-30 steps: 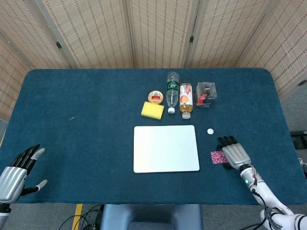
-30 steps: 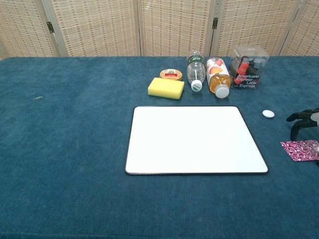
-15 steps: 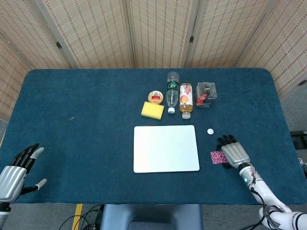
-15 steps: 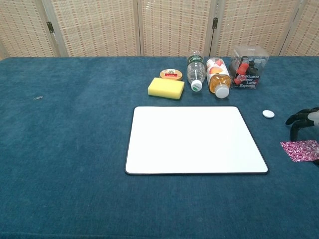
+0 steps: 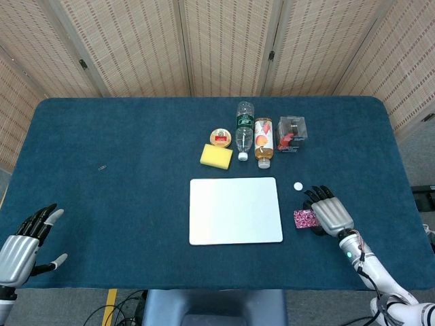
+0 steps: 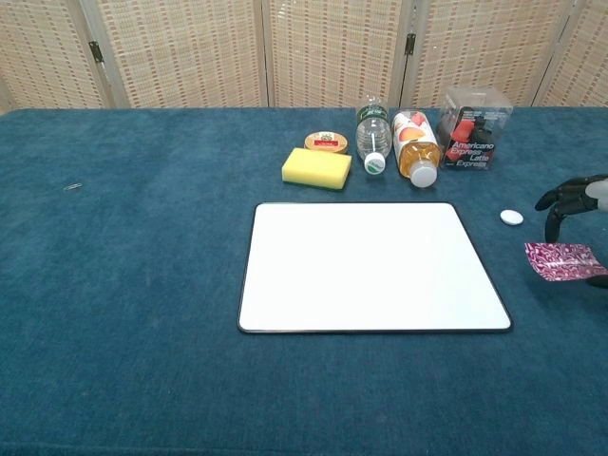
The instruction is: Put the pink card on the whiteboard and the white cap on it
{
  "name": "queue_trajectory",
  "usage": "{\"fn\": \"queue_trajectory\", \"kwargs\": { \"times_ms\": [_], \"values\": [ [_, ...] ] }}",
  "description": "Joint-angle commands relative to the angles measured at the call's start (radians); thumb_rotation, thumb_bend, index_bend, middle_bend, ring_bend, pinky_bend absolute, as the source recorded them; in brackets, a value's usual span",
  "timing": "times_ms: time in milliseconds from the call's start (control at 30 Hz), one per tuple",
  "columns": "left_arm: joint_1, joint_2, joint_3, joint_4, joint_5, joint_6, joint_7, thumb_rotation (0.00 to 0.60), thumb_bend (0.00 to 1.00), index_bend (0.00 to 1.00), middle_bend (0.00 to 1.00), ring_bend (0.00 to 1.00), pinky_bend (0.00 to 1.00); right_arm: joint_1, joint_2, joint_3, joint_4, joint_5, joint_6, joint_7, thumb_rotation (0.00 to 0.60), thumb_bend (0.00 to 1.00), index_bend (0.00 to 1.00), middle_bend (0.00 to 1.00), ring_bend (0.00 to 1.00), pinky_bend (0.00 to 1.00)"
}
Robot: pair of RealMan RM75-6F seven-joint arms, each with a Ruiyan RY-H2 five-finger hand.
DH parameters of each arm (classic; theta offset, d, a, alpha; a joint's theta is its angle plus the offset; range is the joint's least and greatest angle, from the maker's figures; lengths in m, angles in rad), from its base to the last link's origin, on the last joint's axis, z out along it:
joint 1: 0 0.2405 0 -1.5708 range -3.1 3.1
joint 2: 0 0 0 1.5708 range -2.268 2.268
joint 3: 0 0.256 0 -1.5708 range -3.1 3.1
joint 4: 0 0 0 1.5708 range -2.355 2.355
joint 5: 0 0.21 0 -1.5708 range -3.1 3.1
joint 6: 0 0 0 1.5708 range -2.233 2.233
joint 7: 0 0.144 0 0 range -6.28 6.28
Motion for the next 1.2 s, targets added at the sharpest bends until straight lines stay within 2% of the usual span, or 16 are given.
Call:
{"fn": "queue_trajectory", "kwargs": {
  "times_ms": [33,200,400,733,800,967,1067,1200],
  "values": [
    [-0.001,0.004,0.0,0.0,-0.003,-0.003,-0.009,0.6,0.22,0.0,0.07,0.09,0.19,0.019,0.012,0.02,-0.035,0.005,0.002,-0.016,0.6,0.18,0.45,0.13,0.0,0.0],
    [-0.002,0.014,0.003,0.003,0.001,-0.003,-0.042,0.6,0.22,0.0,0.07,0.09,0.19,0.074,-0.015,0.058,-0.059,0.054,-0.035,-0.076,0.6,0.18,0.45,0.13,0.0,0.0],
    [-0.004,0.023,0.003,0.019,-0.001,-0.003,-0.087,0.6,0.22,0.0,0.07,0.09,0.19,0.166,-0.091,0.102,-0.036,0.156,-0.097,-0.169,0.6,0.18,0.45,0.13,0.0,0.0],
    [-0.008,0.035,0.007,0.04,0.011,0.002,-0.146,0.6,0.22,0.0,0.07,0.09,0.19,0.26,-0.213,0.104,0.036,0.277,-0.118,-0.278,0.6,0.18,0.44,0.13,0.0,0.0],
    [-0.008,0.036,0.009,0.042,0.015,0.006,-0.155,0.6,0.22,0.0,0.07,0.09,0.19,0.268,-0.224,0.098,0.043,0.29,-0.115,-0.291,0.6,0.18,0.39,0.12,0.0,0.0],
    [-0.005,0.039,0.01,0.048,0.02,0.018,-0.173,0.6,0.22,0.0,0.07,0.09,0.19,0.283,-0.228,0.088,0.041,0.315,-0.114,-0.301,0.6,0.15,0.06,0.08,0.0,0.0],
    [-0.003,0.039,0.011,0.051,0.023,0.023,-0.176,0.6,0.22,0.0,0.07,0.09,0.19,0.289,-0.226,0.084,0.036,0.314,-0.113,-0.293,0.6,0.14,0.0,0.08,0.0,0.0],
    [-0.003,0.039,0.01,0.055,0.017,0.021,-0.18,0.6,0.22,0.0,0.07,0.09,0.19,0.289,-0.212,0.074,0.019,0.301,-0.104,-0.282,0.6,0.14,0.0,0.07,0.0,0.0]
  ]
}}
